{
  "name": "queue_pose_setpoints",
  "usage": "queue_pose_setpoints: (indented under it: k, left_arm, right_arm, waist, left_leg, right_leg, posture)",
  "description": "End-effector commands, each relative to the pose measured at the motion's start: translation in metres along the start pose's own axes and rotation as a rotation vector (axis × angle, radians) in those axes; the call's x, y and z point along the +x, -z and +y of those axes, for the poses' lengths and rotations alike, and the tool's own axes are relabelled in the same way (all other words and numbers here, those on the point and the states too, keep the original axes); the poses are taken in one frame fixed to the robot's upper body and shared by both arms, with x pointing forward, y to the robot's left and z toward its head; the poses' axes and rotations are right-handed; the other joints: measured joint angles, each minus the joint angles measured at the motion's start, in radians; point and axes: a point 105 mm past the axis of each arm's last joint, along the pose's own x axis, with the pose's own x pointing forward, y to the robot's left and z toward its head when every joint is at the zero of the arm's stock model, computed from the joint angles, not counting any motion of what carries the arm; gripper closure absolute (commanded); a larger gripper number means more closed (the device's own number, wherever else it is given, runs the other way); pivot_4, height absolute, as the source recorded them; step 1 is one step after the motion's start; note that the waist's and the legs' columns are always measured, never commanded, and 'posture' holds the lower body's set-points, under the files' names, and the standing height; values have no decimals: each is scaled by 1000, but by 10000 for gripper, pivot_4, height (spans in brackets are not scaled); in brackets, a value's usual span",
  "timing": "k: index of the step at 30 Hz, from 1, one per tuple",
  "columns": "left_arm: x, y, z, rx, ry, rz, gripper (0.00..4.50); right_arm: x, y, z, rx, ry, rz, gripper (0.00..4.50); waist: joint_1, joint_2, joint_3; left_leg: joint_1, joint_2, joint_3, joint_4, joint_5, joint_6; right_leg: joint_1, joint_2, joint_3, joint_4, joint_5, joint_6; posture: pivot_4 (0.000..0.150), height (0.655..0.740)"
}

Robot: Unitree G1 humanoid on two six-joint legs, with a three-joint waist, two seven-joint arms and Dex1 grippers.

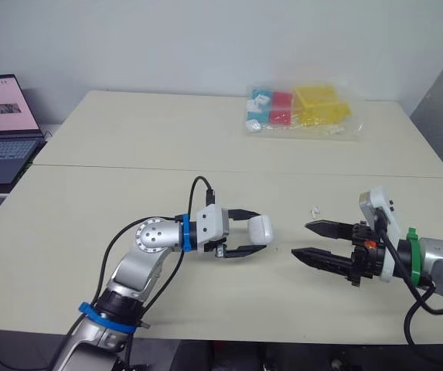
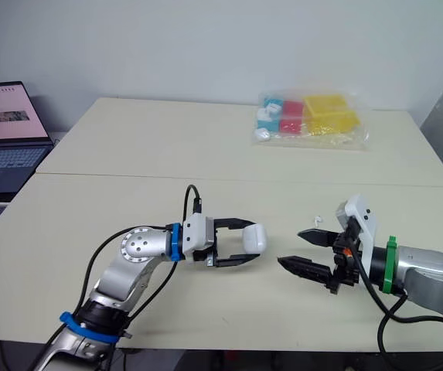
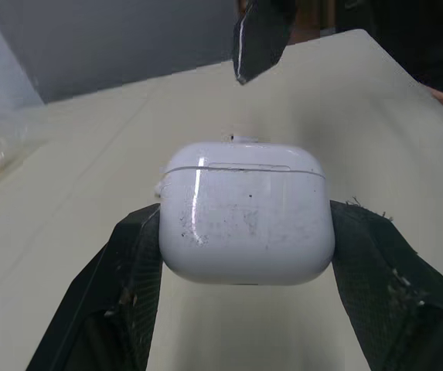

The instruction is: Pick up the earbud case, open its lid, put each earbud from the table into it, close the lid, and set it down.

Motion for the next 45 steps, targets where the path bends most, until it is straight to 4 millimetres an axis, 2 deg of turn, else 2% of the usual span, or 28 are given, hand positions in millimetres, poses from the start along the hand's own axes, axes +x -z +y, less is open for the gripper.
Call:
queue_pose_setpoints:
  k: [1,8,18,21,29,30,42,45]
  left_arm:
    - [6,-15,2,139,7,-73,17189]
    - [10,-21,-10,168,41,-131,17189]
    - [11,-22,-8,150,13,-142,17189]
    - [11,-24,-10,152,19,-150,17189]
    - [12,-25,-8,151,-2,-159,17189]
    - [12,-25,-7,154,-6,-159,17189]
    - [13,-26,-11,126,10,-174,17189]
    - [13,-24,-9,127,15,-149,6954]
  right_arm:
    - [6,-4,6,63,-15,-6,0]
    - [23,-2,12,231,-98,-1,0]
    - [34,-1,13,275,-161,26,0]
    - [37,-3,11,289,-160,17,6526]
    - [38,1,12,298,-182,46,35809]
    - [38,2,12,302,-188,52,37156]
    - [36,0,11,328,-198,55,37121]
    - [34,0,11,316,-198,67,37122]
  waist:
    - [-1,0,0]
    - [0,0,0]
    - [0,0,0]
    - [0,0,0]
    - [0,0,0]
    - [0,0,0]
    - [0,0,0]
    - [0,0,0]
  left_leg:
    - [0,0,1,0,0,0]
    - [-1,0,0,0,0,0]
    - [-1,1,0,0,0,0]
    - [-1,2,0,0,0,0]
    - [-1,2,0,0,0,0]
    - [-1,2,0,0,0,0]
    - [-1,3,0,0,0,0]
    - [-1,3,0,0,0,0]
  right_leg:
    - [0,0,1,0,0,0]
    - [0,1,0,-1,0,0]
    - [0,2,0,-1,0,0]
    - [0,3,0,-1,0,0]
    - [-1,3,1,-1,0,0]
    - [-1,3,1,-1,0,0]
    - [-1,3,0,-1,0,0]
    - [-1,3,0,-1,0,0]
  posture:
    - [1500,7359]
    - [1500,7359]
    - [1500,7359]
    - [1500,7359]
    - [1500,7359]
    - [1500,7359]
    - [1500,7359]
    - [1500,7359]
